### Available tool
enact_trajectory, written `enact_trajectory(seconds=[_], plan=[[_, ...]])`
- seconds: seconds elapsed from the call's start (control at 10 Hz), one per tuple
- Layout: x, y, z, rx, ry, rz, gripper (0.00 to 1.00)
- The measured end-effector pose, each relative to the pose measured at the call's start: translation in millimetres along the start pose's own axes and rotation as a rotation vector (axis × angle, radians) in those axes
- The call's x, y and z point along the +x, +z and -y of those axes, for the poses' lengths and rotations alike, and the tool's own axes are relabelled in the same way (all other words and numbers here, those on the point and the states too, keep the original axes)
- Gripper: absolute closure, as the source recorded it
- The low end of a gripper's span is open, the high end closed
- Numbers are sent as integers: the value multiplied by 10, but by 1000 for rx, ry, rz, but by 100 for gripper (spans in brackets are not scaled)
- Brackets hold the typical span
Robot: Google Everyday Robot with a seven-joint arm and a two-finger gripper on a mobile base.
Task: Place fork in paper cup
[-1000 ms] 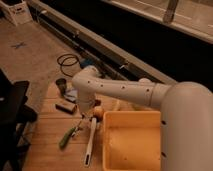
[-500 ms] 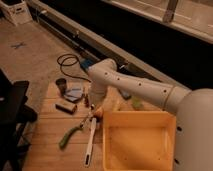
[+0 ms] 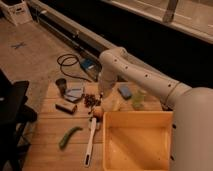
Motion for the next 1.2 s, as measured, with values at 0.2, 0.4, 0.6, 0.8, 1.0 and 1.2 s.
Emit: enact_trajectory(seconds=[0.2,0.4,0.6,0.8,1.0,1.2], plan=[[315,-173,-9,11,38,-13,100],[599,-321,-119,32,79,-8,100],[567,-309,-82,37,74,-5,100],[582,-314,-95,38,77,-6,100],[551,-254,-120,17,74,-16,100],[576,-139,-309,5,101,-52,100]])
